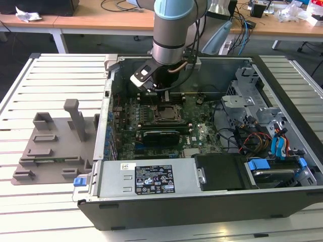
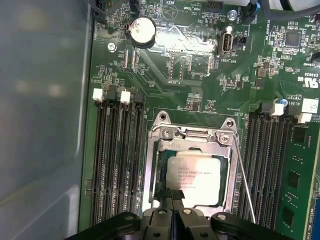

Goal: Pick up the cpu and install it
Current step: 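Close the cpu cover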

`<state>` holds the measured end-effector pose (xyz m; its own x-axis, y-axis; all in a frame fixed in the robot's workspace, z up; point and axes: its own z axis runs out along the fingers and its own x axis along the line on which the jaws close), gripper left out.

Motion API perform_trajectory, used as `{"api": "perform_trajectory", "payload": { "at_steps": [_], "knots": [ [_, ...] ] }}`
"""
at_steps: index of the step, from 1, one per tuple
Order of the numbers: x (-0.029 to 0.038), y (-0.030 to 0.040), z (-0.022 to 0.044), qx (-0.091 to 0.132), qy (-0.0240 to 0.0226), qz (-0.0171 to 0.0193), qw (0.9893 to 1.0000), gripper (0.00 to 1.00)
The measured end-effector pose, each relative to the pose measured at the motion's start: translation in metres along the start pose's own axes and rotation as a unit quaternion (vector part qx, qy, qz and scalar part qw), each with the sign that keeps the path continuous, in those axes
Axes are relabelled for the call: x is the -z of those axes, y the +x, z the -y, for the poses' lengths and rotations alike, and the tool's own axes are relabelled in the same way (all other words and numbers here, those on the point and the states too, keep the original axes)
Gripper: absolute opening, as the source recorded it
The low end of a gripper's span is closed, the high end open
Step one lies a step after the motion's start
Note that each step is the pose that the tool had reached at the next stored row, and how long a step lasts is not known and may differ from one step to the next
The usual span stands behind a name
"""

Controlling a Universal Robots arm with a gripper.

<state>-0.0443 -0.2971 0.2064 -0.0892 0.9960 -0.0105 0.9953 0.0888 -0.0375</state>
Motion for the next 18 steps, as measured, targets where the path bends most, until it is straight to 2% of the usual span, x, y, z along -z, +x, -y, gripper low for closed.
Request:
{"api": "perform_trajectory", "payload": {
  "at_steps": [4,5,8,9,11,15,16,18],
  "knots": [
    [0.0006,-0.001,-0.0107,0.0,0.0005,0.0,1.0,0.11],
    [0.0008,-0.0016,-0.0179,0.0,0.0016,-0.0002,1.0,0.11],
    [0.0022,-0.0029,-0.0297,0.0,0.0046,-0.0004,1.0,0.11],
    [0.0033,-0.0033,-0.0315,0.0,0.0051,-0.0005,1.0,0.11],
    [0.0045,-0.0043,-0.0321,0.0,0.0053,-0.0006,1.0,0.11],
    [0.0063,-0.0116,-0.0315,0.0,0.0054,-0.0005,1.0,0.11],
    [0.0094,-0.0134,-0.0312,0.0,0.0054,-0.0005,1.0,0.11],
    [0.0235,-0.0146,-0.0306,0.0,0.0054,-0.0005,1.0,0.11]
  ]
}}
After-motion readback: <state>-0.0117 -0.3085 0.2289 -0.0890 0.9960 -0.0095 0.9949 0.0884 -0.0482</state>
